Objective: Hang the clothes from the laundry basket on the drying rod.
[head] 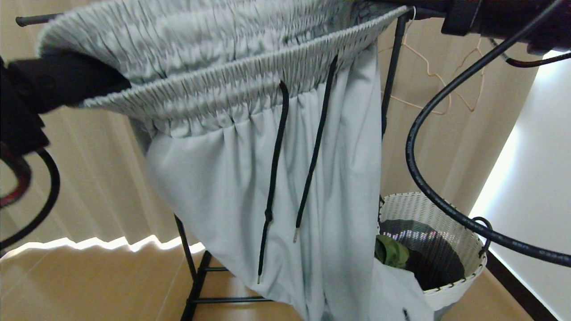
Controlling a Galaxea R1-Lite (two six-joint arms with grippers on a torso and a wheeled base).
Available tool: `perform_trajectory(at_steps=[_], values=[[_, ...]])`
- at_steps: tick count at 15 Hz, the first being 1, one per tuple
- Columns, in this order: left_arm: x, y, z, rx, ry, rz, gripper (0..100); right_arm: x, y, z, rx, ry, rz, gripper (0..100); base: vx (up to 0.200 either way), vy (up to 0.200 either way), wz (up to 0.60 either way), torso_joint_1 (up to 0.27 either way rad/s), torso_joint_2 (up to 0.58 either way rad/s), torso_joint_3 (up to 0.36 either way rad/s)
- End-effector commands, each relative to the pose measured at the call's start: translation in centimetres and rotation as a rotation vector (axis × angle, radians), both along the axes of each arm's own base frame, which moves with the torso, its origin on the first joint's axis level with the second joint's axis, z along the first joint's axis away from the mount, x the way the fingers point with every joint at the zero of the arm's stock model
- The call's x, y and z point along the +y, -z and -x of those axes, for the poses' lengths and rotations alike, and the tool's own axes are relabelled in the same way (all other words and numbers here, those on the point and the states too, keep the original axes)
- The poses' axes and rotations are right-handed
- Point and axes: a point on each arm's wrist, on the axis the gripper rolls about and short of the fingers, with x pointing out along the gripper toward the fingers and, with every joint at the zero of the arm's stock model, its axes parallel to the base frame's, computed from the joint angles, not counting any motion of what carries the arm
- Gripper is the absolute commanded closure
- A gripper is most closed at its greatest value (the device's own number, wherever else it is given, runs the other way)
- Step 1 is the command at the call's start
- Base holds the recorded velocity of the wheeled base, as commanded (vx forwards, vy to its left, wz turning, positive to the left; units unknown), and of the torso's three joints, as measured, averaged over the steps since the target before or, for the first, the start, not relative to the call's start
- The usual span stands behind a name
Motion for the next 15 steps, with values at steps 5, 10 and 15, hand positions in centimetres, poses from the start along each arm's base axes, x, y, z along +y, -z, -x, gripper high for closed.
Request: perform_trajectory(at_steps=[5,10,15], values=[[0.2,-0.6,-0.1,0.025,0.001,-0.029,100,-0.4,0.7,-0.6,0.02,0.04,0.016,100,0.0,0.0,0.0,0.0,0.0,0.0],[-2.0,1.1,-2.7,0.098,-0.024,-0.102,100,-2.3,2.6,0.5,0.059,0.183,0.069,100,0.0,0.0,0.0,0.0,0.0,0.0],[-1.8,1.2,-3.0,0.036,-0.048,-0.199,100,-3.9,2.9,2.5,0.032,0.272,0.098,100,0.0,0.0,0.0,0.0,0.0,0.0]])
